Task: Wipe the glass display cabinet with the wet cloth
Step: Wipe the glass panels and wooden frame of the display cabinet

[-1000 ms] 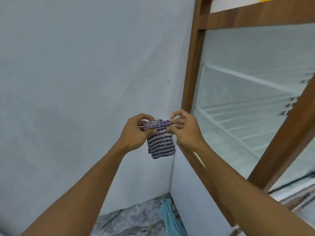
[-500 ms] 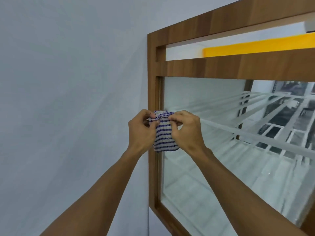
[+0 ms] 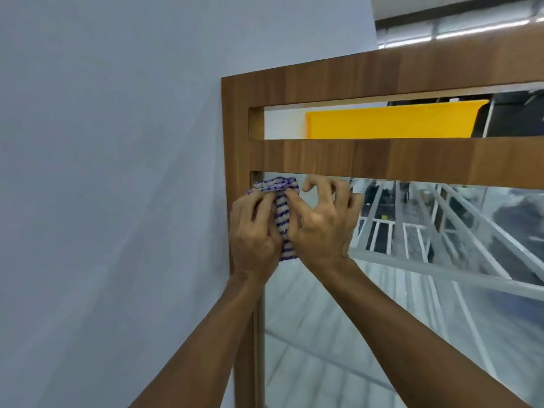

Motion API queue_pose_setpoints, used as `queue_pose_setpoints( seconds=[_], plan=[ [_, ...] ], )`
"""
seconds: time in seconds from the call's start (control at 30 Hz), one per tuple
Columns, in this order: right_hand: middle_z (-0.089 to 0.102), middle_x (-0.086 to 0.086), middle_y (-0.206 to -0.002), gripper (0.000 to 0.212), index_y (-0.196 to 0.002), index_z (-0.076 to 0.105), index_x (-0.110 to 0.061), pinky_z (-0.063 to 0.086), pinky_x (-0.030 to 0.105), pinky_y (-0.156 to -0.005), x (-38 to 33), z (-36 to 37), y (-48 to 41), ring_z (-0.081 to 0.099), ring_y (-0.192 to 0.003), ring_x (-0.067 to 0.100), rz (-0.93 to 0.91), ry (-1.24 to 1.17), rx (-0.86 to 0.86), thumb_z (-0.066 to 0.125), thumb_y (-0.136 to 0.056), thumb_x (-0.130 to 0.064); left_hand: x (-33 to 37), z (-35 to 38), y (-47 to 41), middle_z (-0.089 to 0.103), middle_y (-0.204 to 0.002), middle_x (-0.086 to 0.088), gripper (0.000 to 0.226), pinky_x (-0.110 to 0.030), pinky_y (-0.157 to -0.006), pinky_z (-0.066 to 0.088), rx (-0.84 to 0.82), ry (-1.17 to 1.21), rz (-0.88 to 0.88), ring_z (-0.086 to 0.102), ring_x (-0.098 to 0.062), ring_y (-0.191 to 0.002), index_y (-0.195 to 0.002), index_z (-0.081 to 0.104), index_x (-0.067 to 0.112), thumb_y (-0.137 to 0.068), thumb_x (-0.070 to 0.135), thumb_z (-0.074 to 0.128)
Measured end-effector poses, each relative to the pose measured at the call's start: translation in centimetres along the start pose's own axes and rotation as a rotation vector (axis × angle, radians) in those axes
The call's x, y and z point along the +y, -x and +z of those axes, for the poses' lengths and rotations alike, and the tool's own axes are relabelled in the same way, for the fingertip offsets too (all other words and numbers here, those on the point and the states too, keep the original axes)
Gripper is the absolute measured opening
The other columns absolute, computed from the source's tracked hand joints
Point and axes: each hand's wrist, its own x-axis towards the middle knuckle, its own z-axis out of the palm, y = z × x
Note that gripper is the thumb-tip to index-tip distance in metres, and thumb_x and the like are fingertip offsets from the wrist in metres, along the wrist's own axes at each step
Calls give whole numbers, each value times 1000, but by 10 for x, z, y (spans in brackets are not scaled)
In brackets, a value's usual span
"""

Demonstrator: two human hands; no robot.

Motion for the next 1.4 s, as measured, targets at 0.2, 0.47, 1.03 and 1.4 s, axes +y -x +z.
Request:
queue_pose_setpoints(
  seconds=[0.2, 0.47, 1.03, 1.4],
  plan=[
    [74, 6, -109, 20, -105, 81, -17, 40, 40, -82, 8, -5, 10, 51, -112, 28, -77, 17, 22, 68, -91, -13, 6, 13, 21, 24, -167, -23, 52, -47, -130, 10, -263, 122, 34, 19, -35, -158, -158, 23, 3, -112, 26, 26],
    [19, 20, -166, 67, -159, 29, -16, 7, 66, -123, 62, -56, 26, 10, -155, 43, -33, 360, -252, 48, -102, -45, 50, 39, 13, 15, -167, -25, 59, -55, -128, 5, -239, 178, 68, 4, -37, -158, -158, 18, 3, -109, 35, 26],
    [12, 9, -168, 65, -161, 20, -9, 3, 60, -126, 81, -72, 38, -5, -157, 27, -62, 396, -292, 42, -105, -35, 53, 39, 14, 18, -166, -29, 63, -53, -129, 2, -185, 78, -98, 9, -40, -157, -158, 25, -3, -107, 33, 32],
    [18, 10, -169, 58, -160, 27, -17, 2, 59, -126, 136, -128, 51, 8, -158, 32, -56, 445, -307, 38, -105, -32, 132, 52, 21, 20, -166, -28, 60, -57, -128, 9, -181, 136, -84, 14, -43, -156, -158, 25, 0, -111, 37, 26]
  ],
)
